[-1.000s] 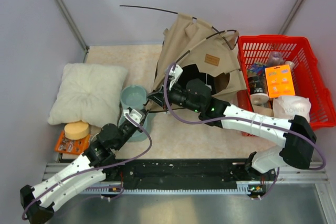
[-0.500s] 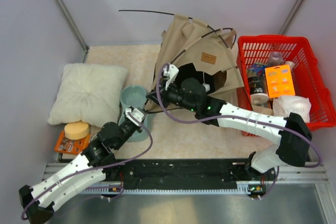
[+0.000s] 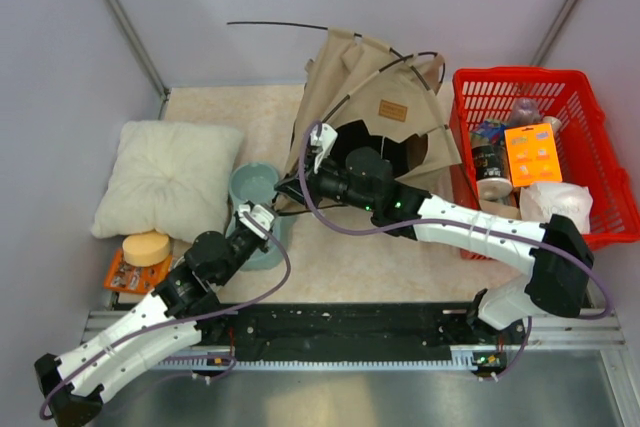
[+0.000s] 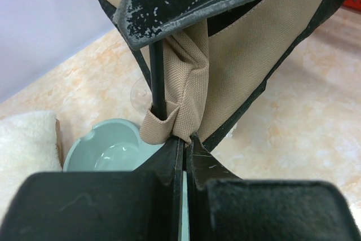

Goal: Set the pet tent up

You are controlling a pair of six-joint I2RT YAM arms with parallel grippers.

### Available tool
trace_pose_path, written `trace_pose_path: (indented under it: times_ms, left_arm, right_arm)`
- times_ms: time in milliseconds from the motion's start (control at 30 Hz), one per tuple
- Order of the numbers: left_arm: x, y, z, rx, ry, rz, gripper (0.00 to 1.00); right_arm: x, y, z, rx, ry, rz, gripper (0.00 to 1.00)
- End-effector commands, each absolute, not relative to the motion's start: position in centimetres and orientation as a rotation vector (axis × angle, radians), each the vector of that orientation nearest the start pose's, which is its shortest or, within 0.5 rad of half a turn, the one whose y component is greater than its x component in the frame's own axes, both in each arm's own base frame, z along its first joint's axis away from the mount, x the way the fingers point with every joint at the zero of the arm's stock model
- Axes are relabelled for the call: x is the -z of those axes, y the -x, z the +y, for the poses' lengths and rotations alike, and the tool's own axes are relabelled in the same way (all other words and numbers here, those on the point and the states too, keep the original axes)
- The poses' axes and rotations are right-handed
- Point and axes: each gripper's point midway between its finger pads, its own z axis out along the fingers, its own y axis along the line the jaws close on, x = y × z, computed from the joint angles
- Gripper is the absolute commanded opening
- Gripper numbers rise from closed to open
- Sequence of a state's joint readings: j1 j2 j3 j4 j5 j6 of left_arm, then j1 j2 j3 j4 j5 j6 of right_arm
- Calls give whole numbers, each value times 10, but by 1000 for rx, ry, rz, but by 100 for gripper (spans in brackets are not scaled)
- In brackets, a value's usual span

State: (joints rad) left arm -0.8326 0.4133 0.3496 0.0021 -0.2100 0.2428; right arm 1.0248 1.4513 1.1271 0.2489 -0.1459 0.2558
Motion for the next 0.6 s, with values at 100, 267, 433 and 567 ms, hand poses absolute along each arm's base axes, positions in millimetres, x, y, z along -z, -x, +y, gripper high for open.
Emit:
trace_pose_path:
  times_ms: [100, 267, 433, 567]
  left_arm:
    - [-202, -222, -137, 175, -568, 1578, 22]
    - [-204, -219, -131, 179, -529, 1571, 45]
    - [-213, -218, -120, 168, -461, 1556, 58]
    - [-227, -220, -108, 167, -338, 1561, 74]
  right_arm:
    - [-368, -234, 419, -1120, 614, 1414, 0]
    - [-370, -237, 416, -1119, 576, 1423, 0]
    - [-377, -240, 411, -1105, 547, 1426, 0]
    - [-384, -240, 408, -1114, 517, 1430, 0]
